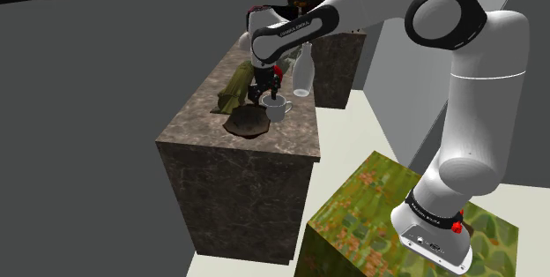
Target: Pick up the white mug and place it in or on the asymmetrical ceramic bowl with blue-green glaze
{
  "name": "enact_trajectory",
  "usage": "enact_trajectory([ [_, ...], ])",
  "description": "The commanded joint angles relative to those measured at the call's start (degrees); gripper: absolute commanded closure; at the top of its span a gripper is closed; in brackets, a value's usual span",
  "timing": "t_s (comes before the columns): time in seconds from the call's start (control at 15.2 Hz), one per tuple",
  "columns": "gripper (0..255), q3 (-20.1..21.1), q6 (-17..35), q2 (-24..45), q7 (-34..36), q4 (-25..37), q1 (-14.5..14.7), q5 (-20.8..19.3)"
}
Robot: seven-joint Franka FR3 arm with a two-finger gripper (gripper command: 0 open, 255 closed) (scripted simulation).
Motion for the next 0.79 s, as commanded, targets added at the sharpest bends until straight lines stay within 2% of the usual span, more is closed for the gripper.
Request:
enact_trajectory([
  [0.0,0,0.0,0.1,0.0,0.0,-0.1,0.0,0.0],
  [0.2,0,0.0,0.1,0.0,0.0,-0.1,0.0,0.0],
  [0.26,255,0.0,0.1,0.0,0.0,-0.1,0.0,0.0],
  [0.73,255,0.0,0.1,0.1,0.0,0.1,0.0,0.0],
])
